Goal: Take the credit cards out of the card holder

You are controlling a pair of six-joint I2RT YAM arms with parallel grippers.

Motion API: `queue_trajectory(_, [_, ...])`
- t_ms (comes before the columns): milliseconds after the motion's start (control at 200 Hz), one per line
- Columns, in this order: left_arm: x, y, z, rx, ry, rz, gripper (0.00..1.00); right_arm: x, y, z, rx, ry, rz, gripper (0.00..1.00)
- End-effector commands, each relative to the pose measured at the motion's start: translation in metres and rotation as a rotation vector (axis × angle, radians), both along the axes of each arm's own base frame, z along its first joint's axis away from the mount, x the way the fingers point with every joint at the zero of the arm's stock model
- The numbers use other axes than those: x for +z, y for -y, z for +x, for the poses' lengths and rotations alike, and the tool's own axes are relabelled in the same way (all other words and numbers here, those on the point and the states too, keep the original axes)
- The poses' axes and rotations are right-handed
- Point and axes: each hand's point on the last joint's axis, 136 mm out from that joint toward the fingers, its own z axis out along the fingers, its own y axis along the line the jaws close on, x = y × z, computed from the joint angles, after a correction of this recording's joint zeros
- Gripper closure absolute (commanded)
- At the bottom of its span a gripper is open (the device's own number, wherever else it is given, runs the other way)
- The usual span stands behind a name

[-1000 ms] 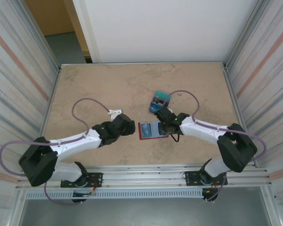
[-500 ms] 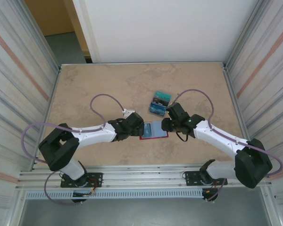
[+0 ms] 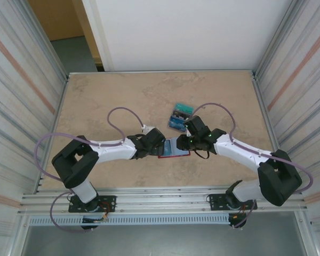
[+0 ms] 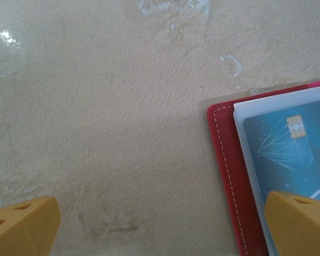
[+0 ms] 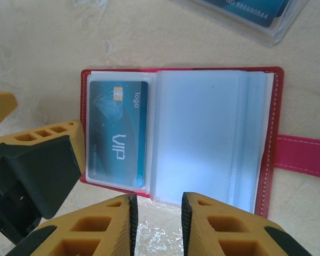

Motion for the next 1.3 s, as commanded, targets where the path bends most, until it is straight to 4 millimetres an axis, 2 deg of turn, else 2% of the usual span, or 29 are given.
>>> queue_trajectory(0, [-0.001, 0.003, 0.002, -0.015, -0.010, 0.007, 0.01, 0.002, -0.012, 0.003, 0.004, -0.024, 0.033, 0.73])
queue_trajectory(306, [-0.009, -0.002, -0.001, -0.009, -0.033, 0.015, 0.01, -0.012, -0.030, 0.002, 0.030, -0.081, 0.033, 0.80])
queue_trajectory(526, [-0.013, -0.005, -0.003, -0.007, -0.045, 0.031, 0.01, -0.023, -0.044, 0.007, 0.038, -0.129, 0.072, 0.80])
queue_trajectory(777, [-0.018, -0.009, -0.005, -0.006, -0.056, 0.048, 0.01, -0.041, -0.047, 0.012, 0.026, -0.177, 0.052, 0.79])
queue_trajectory(997, [-0.018, -0.012, -0.008, 0.001, -0.058, 0.050, 0.01, -0.048, -0.043, 0.017, 0.011, -0.188, 0.031, 0.79])
queue_trajectory(1298, [0.001, -0.011, -0.004, 0.000, -0.024, 0.026, 0.01, -0.056, -0.036, 0.019, -0.004, -0.207, 0.012, 0.78])
